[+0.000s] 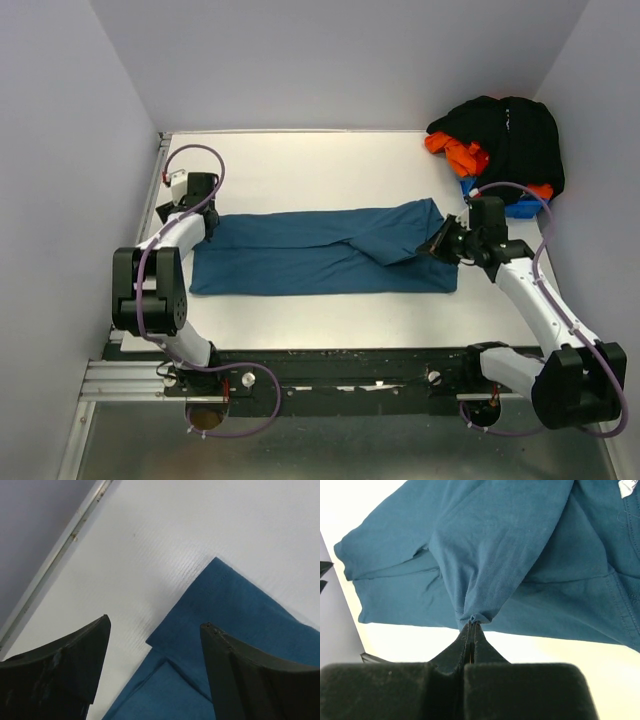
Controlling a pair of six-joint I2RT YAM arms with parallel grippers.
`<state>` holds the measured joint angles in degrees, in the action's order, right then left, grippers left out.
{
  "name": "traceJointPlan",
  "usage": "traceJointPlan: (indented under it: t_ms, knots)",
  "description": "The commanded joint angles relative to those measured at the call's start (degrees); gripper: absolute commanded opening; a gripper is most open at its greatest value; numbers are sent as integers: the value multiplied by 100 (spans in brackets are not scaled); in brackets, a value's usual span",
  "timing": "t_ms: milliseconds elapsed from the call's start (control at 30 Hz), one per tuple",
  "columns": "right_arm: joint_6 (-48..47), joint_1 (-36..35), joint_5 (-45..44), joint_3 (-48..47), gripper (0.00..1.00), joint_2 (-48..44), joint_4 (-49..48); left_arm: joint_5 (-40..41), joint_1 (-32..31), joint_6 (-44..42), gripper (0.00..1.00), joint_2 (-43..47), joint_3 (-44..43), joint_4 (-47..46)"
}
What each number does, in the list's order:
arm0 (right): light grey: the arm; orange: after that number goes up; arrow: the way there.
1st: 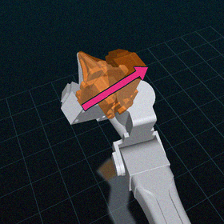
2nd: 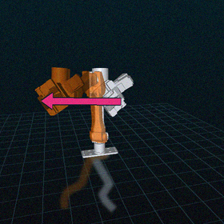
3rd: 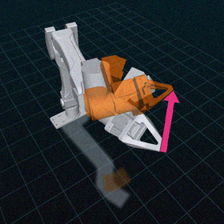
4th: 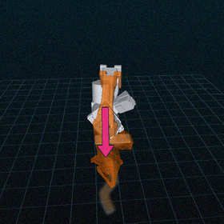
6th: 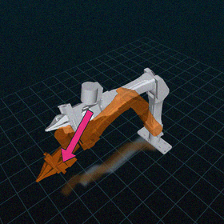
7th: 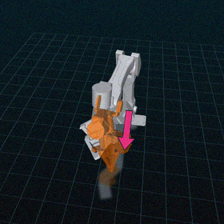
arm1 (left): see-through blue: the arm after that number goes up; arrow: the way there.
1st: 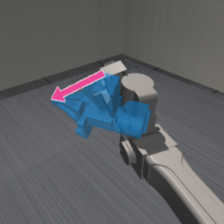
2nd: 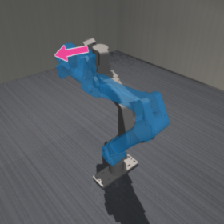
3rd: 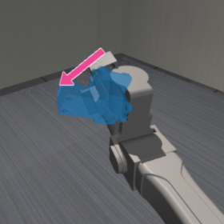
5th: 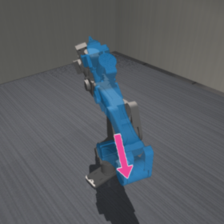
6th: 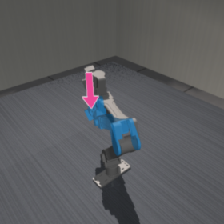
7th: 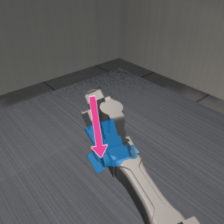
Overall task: Fold and stack the t-shirts
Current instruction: Fold the other side of the tshirt into a rectangle
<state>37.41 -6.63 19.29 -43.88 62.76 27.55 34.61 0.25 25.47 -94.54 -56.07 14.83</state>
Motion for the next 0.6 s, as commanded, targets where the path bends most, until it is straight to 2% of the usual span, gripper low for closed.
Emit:
traceJointPlan:
  t_ms: [0, 100, 200, 267, 300, 433, 567]
  knots:
    - [-137, 39, -21, -130, 1, 166, 145, -15, -182, 142, 89, 857, -246, 143]
    - [-190, 39, -144, -147, 4, 245, 145, -25, -253, 230, 89, 1043, -413, 327]
    - [-295, 39, -293, -139, 13, 307, 154, -121, -420, 265, 89, 982, -597, 494]
    - [-374, 39, -417, -130, 43, 307, 145, -244, -578, 265, 89, 842, -624, 460]
    - [-409, 39, -461, -95, 50, 281, 119, -323, -622, 274, 89, 754, -615, 433]
    - [-427, 39, -759, -60, 52, 166, -74, -227, -614, 414, 85, 148, -904, 616]
    - [-393, 31, -883, -121, 47, 297, -478, -147, -614, 590, 71, -213, -1283, 759]
